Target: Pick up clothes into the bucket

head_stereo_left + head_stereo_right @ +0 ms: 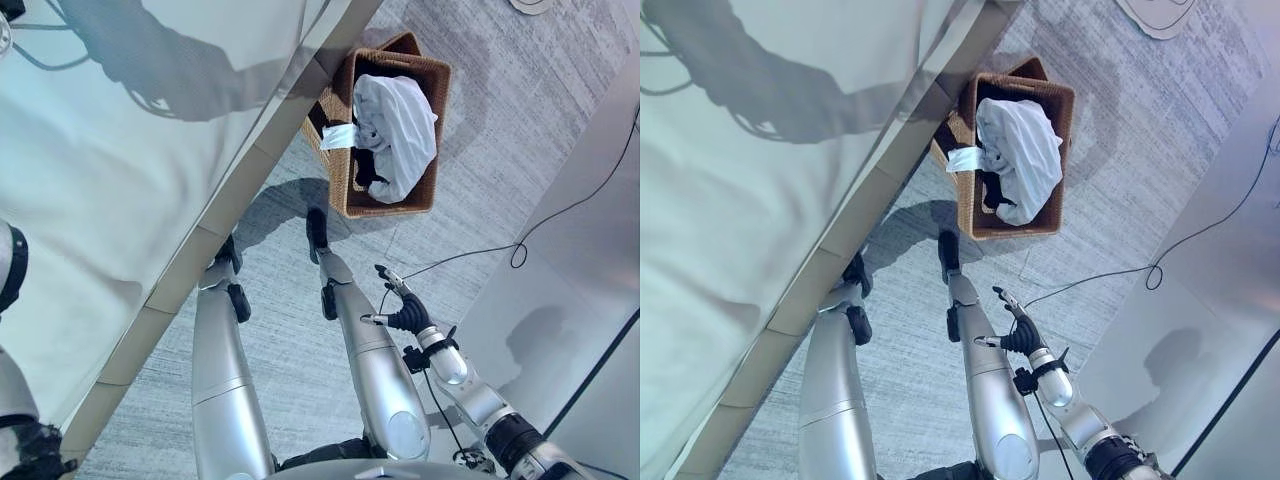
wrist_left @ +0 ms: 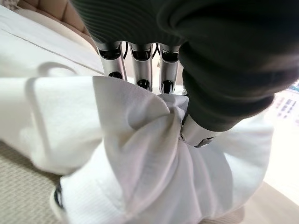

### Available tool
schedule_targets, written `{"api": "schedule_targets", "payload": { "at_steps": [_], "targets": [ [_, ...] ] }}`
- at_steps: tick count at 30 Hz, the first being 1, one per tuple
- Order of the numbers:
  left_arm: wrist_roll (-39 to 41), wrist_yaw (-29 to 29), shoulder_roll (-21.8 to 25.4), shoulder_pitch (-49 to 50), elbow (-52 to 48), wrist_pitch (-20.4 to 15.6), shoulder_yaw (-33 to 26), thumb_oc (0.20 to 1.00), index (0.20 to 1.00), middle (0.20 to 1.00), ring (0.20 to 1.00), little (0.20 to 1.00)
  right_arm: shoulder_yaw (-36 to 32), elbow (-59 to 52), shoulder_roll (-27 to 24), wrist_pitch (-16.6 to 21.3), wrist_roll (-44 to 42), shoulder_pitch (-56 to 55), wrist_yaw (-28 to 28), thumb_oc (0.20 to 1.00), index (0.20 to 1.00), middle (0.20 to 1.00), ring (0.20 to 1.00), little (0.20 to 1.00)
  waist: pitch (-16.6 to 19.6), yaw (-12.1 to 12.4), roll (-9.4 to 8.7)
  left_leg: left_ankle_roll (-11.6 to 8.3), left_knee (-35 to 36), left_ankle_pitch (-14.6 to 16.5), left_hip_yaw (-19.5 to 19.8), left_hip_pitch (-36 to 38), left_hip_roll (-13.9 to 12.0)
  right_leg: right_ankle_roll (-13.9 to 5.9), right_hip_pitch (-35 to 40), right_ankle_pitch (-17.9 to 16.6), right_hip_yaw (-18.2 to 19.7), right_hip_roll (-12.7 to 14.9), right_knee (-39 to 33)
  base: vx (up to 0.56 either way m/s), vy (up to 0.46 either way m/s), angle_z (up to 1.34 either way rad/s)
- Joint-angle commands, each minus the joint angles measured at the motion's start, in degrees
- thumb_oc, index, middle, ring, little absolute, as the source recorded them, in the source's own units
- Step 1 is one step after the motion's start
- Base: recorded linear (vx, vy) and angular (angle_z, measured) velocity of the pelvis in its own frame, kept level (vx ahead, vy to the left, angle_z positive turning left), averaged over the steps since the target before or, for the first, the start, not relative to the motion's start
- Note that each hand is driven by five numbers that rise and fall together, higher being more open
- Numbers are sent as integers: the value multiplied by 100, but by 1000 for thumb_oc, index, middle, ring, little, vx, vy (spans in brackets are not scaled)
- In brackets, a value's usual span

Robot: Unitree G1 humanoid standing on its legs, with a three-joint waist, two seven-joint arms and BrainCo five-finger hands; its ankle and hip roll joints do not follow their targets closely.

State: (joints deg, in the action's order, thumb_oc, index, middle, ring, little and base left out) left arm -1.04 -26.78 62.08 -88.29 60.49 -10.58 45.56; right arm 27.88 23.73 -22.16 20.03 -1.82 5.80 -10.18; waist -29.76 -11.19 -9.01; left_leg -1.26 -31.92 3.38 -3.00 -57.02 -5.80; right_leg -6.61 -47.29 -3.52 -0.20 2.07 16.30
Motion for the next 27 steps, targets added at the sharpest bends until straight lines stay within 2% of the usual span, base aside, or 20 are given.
{"api": "schedule_targets", "payload": {
  "at_steps": [1,3,7,8,9,11,15,16,17,18,19,20,21,24,25,26,27],
  "targets": [
    [125,-92,428,169,-576,-336,-628,200,200,200,200,200,-124,-291,-520,151,127,-374,-2,1000,1000,1000,1000,1000,1,112,46,231,-693,1254,-171,733,330,-381,469,-703,244,113,-1164,-65,-37,10],
    [143,-78,554,686,-1003,-444,-987,200,200,200,200,200,-173,-265,-557,117,279,-339,-18,1000,1000,1000,1000,1000,17,243,116,208,-485,1162,-182,1179,400,-371,822,-614,161,180,-1040,-64,-32,9],
    [147,-26,592,1153,-1425,-510,-1338,200,200,200,200,200,-270,-305,-661,37,329,-379,51,1000,1000,1000,1000,1000,59,311,180,183,-202,1070,-157,1782,498,-347,1331,-506,83,279,-967,-6,-34,14],
    [181,7,606,1339,-1592,-559,-1477,200,200,200,200,200,-315,-308,-681,0,360,-414,81,1000,1000,1000,1000,1000,135,363,247,148,47,980,-145,2143,547,-327,1627,-439,35,327,-936,-83,-64,20],
    [182,46,607,1461,-1733,-591,-1564,200,200,200,200,200,-378,-381,-714,-21,413,-460,97,1000,1000,1000,1000,1000,153,364,217,142,236,705,-199,2301,619,-277,1767,-531,-20,428,-949,-67,-80,21],
    [206,81,610,1708,-2011,-643,-1743,200,200,200,200,200,-475,-427,-711,-62,353,-501,171,1000,1000,1000,1000,1000,254,393,265,119,514,598,-175,2695,692,-248,2097,-464,-77,474,-971,2,-44,21],
    [315,196,632,2375,-2572,-766,-2215,200,200,200,200,200,-751,-695,-719,-111,272,-673,323,1000,1000,1000,1000,1000,632,502,374,52,1172,382,-112,3492,749,-212,2717,-331,-193,491,-1042,78,-27,19],
    [313,196,632,2388,-2576,-765,-2228,200,200,200,200,200,-749,-695,-723,-111,271,-673,323,1000,1000,1000,1000,1000,630,499,376,52,1175,381,-111,3497,750,-212,2721,-331,-194,491,-1043,124,-44,8],
    [382,289,630,2672,-2888,-837,-2367,200,200,200,200,200,-918,-884,-728,-127,222,-778,402,1000,1000,1000,1000,1000,874,555,432,21,1506,253,-74,3849,757,-188,3012,-257,-239,470,-1098,91,-32,8],
    [378,289,627,2708,-2901,-834,-2398,200,200,200,200,200,-917,-892,-740,-131,221,-787,404,1000,1000,1000,1000,1000,867,549,436,20,1528,244,-74,3875,760,-188,3031,-257,-240,473,-1105,186,-42,6],
    [491,378,570,3071,-3217,-912,-2615,200,200,200,200,200,-1053,-1047,-740,-158,220,-892,474,1000,1000,1000,1000,1000,1098,583,495,-3,1857,129,-38,4207,772,-169,3255,-170,-298,434,-1138,85,-13,2],
    [488,379,571,3105,-3233,-908,-2648,200,200,200,200,200,-1052,-1056,-751,-163,219,-895,477,1000,1000,1000,1000,1000,1105,570,491,-2,1891,84,-38,4207,787,-168,3247,-194,-299,448,-1152,184,-32,8],
    [581,507,503,3517,-3521,-979,-2904,200,200,200,200,200,-1225,-1199,-724,-190,168,-967,538,1000,1000,1000,1000,1000,1310,596,576,-27,2202,2,12,4551,773,-148,3512,-88,-371,408,-1183,78,-22,10],
    [705,705,403,3991,-3823,-1041,-3160,200,200,200,200,200,-1396,-1503,-734,-217,97,-995,601,1000,1000,1000,1000,1000,1486,587,643,-55,2556,-153,22,4891,762,-142,3754,-44,-437,383,-1251,104,-27,18],
    [786,842,366,4235,-4082,-1085,-3238,200,200,200,200,200,-1511,-1733,-700,-211,-12,-965,681,1000,1000,1000,1000,1000,1687,600,683,-50,2775,-211,25,5102,728,-142,3917,9,-475,361,-1291,47,-16,13],
    [787,848,364,4278,-4101,-1080,-3274,200,200,200,200,200,-1510,-1747,-712,-219,-15,-977,688,1000,1000,1000,1000,1000,1681,594,690,-51,2804,-222,26,5133,728,-141,3938,10,-476,360,-1298,114,-27,22],
    [888,1063,343,4590,-4385,-1138,-3378,200,200,200,200,200,-1641,-2047,-665,-222,-270,-886,772,1000,1000,1000,1000,1000,1862,615,725,-66,3012,-299,19,5376,680,-133,4148,69,-515,326,-1338,61,-13,17]
  ]
}}
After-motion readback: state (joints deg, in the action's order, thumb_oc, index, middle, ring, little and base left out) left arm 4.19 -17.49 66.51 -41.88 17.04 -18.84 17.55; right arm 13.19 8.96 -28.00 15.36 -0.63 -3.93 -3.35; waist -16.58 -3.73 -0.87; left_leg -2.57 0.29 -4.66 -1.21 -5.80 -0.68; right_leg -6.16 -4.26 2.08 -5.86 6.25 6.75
